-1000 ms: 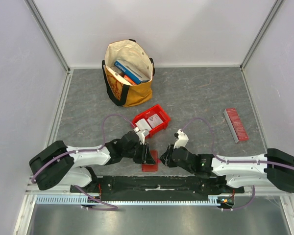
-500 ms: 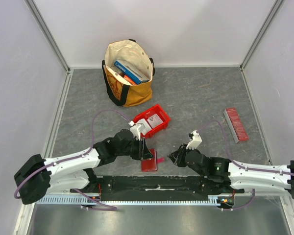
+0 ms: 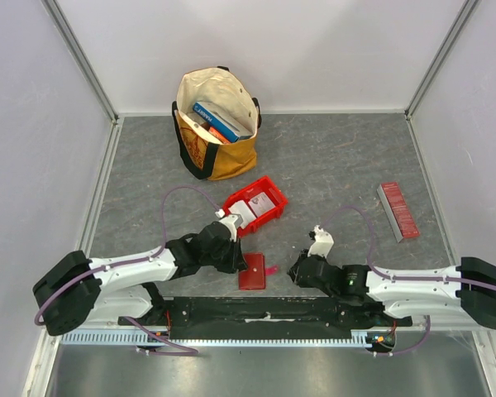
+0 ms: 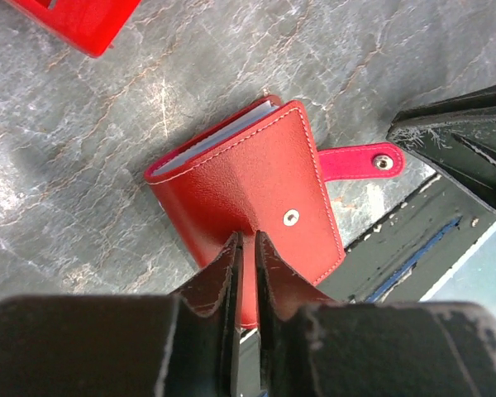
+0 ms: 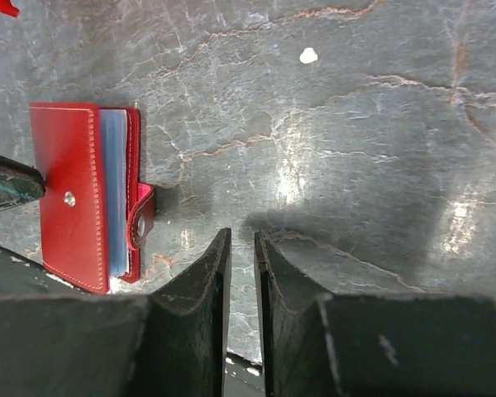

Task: Put the credit cards into the card holder
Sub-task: Close the card holder at the center of the board.

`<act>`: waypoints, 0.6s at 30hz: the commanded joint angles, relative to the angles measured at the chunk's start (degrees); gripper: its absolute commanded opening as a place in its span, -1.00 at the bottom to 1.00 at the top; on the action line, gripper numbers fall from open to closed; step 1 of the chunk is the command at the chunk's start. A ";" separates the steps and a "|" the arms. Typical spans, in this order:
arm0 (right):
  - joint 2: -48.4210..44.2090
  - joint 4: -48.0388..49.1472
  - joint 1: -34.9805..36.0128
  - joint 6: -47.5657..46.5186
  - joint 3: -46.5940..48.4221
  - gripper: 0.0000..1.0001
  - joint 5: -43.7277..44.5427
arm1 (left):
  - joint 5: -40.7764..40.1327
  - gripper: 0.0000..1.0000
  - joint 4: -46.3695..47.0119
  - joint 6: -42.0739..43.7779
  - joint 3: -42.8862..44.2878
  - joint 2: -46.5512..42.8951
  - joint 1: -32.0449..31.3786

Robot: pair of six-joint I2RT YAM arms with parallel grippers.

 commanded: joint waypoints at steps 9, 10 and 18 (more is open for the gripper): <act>6.46 9.49 -0.02 -4.01 4.35 -0.61 -1.20 | 0.54 -0.75 6.12 0.69 -2.51 3.39 -0.19; 6.46 9.85 -0.02 -4.19 4.35 -0.60 -1.29 | 0.63 -0.75 6.40 0.60 -2.60 3.22 -0.36; 6.02 13.45 -0.64 -6.12 4.61 -0.62 -4.19 | 0.90 -0.76 7.45 0.07 -3.74 3.65 -0.28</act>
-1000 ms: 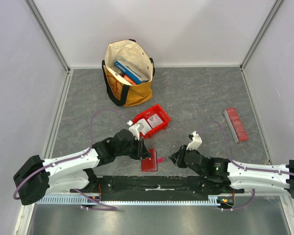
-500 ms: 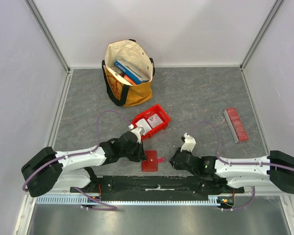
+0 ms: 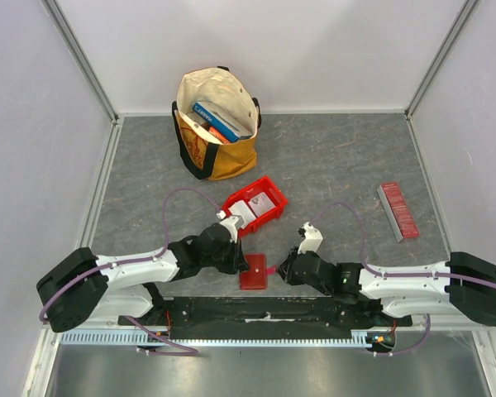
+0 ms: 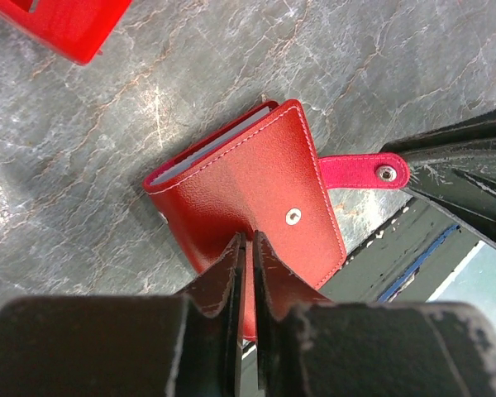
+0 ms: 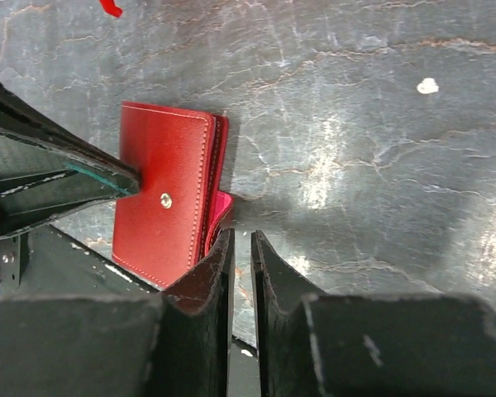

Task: Put the credit cards into the card holder
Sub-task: Close the card holder at the center of the board.

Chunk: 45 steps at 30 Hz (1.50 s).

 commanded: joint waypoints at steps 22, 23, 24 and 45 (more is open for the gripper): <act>7.35 9.93 -0.66 -4.89 5.46 -0.61 -6.19 | 0.51 -0.77 3.12 -1.55 -3.23 -0.86 -0.28; 7.35 9.57 -0.83 -5.16 5.64 -0.61 -5.84 | 0.59 -0.77 3.12 -1.55 -3.32 -0.94 -0.28; 7.00 9.40 -0.92 -5.25 5.72 -0.61 -5.57 | 0.68 -0.77 3.12 -1.55 -3.32 -1.03 -0.36; 9.46 10.98 -4.61 -8.23 7.92 -0.53 -9.26 | 0.95 -0.77 3.47 -1.82 -3.85 -2.43 -0.36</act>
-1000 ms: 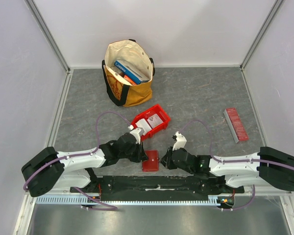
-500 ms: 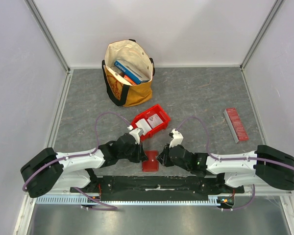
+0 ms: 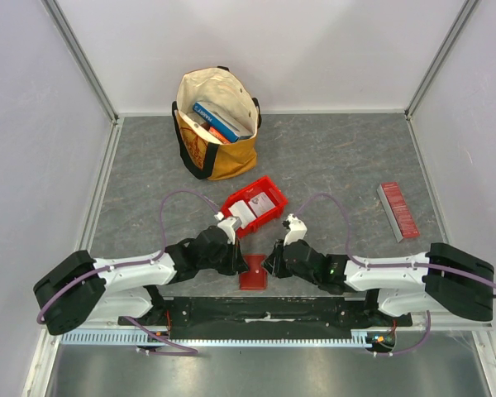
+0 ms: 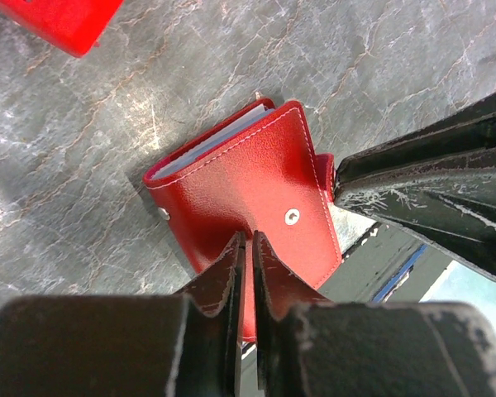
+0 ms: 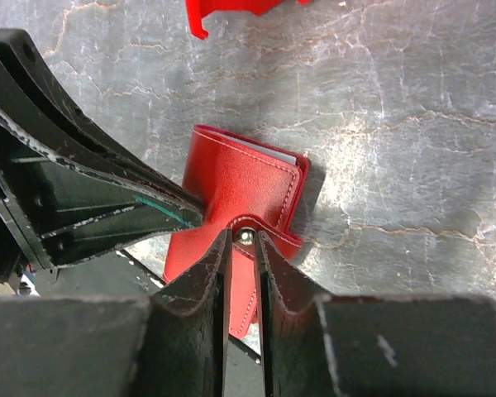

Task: Put the credit cards into the card holder
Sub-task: Close the card holder at the center of the board.

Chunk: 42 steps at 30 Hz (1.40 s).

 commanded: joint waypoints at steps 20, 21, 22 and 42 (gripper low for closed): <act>5.02 5.33 -2.37 -2.05 2.63 -0.56 -7.68 | 0.33 -0.75 0.04 -1.18 -0.21 -0.01 -0.36; 5.29 5.42 -2.46 -2.14 2.72 -0.56 -7.68 | 0.25 -0.75 0.04 -1.18 -0.13 0.08 -0.28; 5.38 5.51 -2.46 -2.14 2.81 -0.56 -7.77 | 0.25 -0.75 0.04 -1.18 -0.04 0.17 -0.28; 8.10 -7.05 -2.37 -7.23 9.84 -0.51 -8.73 | 0.60 -0.74 0.13 -1.10 0.05 0.43 -0.36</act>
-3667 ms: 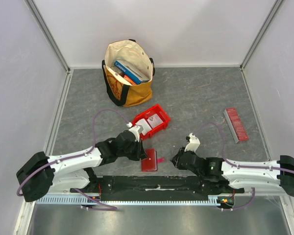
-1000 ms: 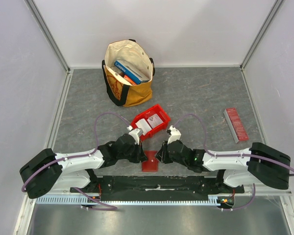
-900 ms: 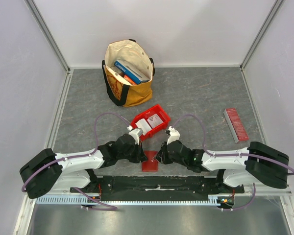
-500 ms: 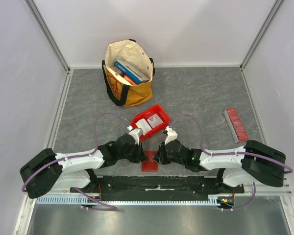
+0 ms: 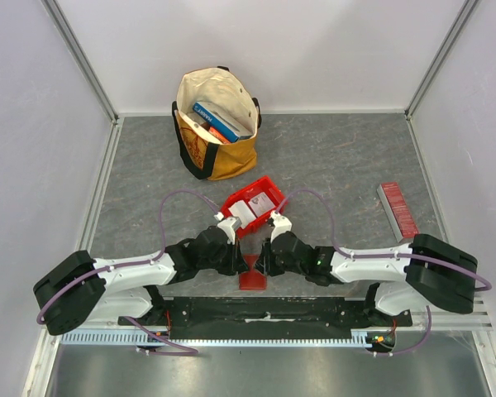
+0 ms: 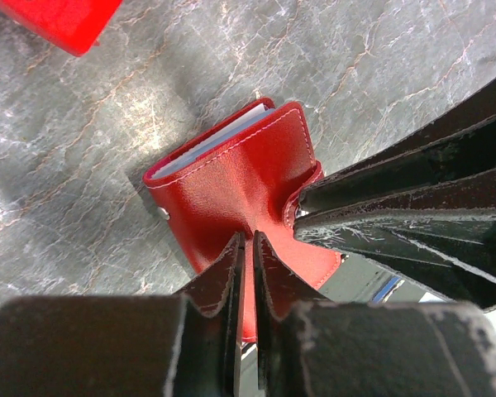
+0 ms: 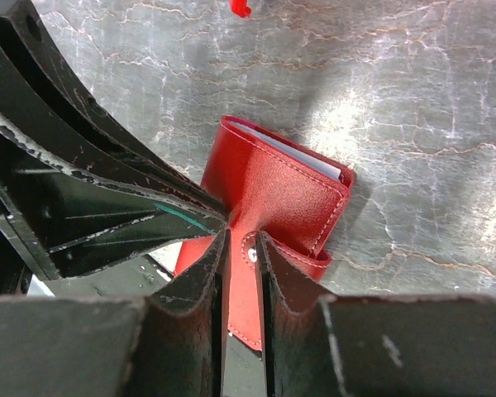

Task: Put the credit cards into the card holder
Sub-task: Close the card holder at the center of the board.

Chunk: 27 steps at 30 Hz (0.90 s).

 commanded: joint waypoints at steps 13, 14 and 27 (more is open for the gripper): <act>3.04 -5.07 1.26 -2.19 3.46 -0.61 -0.83 | 0.31 -0.74 0.08 -1.25 0.09 0.48 -0.19; 3.04 -5.33 1.44 -2.45 3.64 -0.64 -0.56 | 0.31 -0.74 0.08 -1.25 0.01 0.39 -0.27; 2.51 -10.87 4.42 -4.03 6.01 -0.66 4.62 | 0.14 -0.74 -0.09 -1.42 -0.08 0.12 -0.28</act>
